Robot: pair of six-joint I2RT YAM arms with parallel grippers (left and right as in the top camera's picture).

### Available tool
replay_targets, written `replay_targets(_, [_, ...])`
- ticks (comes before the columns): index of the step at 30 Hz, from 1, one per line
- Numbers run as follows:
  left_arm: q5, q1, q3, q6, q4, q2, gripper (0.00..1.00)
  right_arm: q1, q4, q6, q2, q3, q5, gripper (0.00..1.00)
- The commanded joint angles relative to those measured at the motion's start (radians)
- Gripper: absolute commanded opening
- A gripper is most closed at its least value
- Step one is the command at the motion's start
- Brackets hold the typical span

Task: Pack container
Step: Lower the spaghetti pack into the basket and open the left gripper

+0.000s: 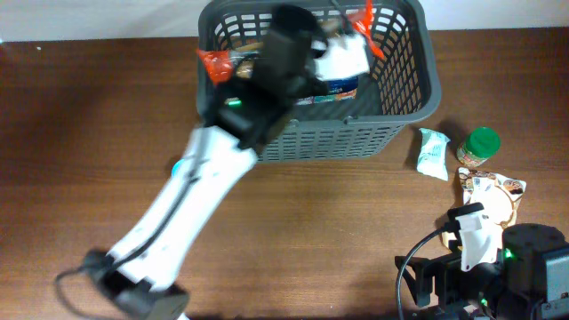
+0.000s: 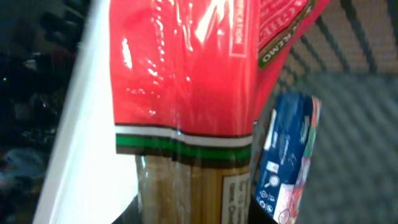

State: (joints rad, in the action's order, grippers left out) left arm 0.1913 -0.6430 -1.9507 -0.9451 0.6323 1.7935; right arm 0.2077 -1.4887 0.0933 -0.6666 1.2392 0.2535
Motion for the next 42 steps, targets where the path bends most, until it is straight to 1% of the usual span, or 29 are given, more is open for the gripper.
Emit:
replay_targets(1, [0.137,-0.055,-0.035,-0.138,-0.018,0.079,0.02,0.008,-0.002,-0.007,0.004,-0.002,0.006,0.99])
replay_targets(5, [0.064,-0.061,-0.035,-0.138,-0.019,0.15,0.02,0.008,-0.014,-0.007,0.004,-0.002,0.006,0.99])
replay_targets(8, [0.047,-0.056,-0.035,-0.137,-0.019,0.184,0.02,0.008,-0.029,-0.007,0.004,-0.002,0.006,0.99])
replay_targets(11, [0.024,-0.041,-0.035,-0.125,-0.025,0.201,0.02,0.008,-0.034,-0.007,0.004,-0.002,0.005,0.99])
replay_targets(14, [-0.04,-0.006,-0.035,-0.092,-0.026,0.207,0.02,0.008,-0.034,-0.007,0.004,-0.002,0.005,0.99])
replay_targets(19, [-0.059,0.036,-0.035,-0.081,-0.034,0.208,0.02,0.008,-0.033,-0.007,0.004,-0.002,0.005,0.99])
replay_targets(22, [-0.167,0.077,-0.035,-0.081,-0.035,0.208,0.02,0.008,-0.033,-0.007,0.004,-0.002,0.005,0.99])
replay_targets(23, [-0.182,0.087,-0.035,-0.081,-0.042,0.211,0.02,0.008,-0.032,-0.007,0.004,-0.002,0.005,0.99])
replay_targets(28, [-0.186,0.114,-0.035,-0.093,-0.066,0.226,0.02,0.008,-0.022,-0.007,0.004,-0.002,0.005,0.99])
replay_targets(38, [-0.208,0.116,-0.035,-0.092,-0.064,0.259,0.02,0.008,-0.021,-0.007,0.004,-0.002,0.004,0.99])
replay_targets(39, [-0.208,0.116,-0.035,-0.092,-0.064,0.259,0.02,0.008,-0.021,-0.007,0.004,-0.002,0.001,0.99])
replay_targets(40, [-0.207,0.116,-0.035,-0.092,-0.064,0.259,0.06,0.008,-0.021,-0.007,0.004,-0.002,0.0,0.99])
replay_targets(42, [-0.207,0.116,-0.035,-0.092,-0.063,0.259,0.27,0.008,-0.021,-0.007,0.004,-0.002,0.0,0.99])
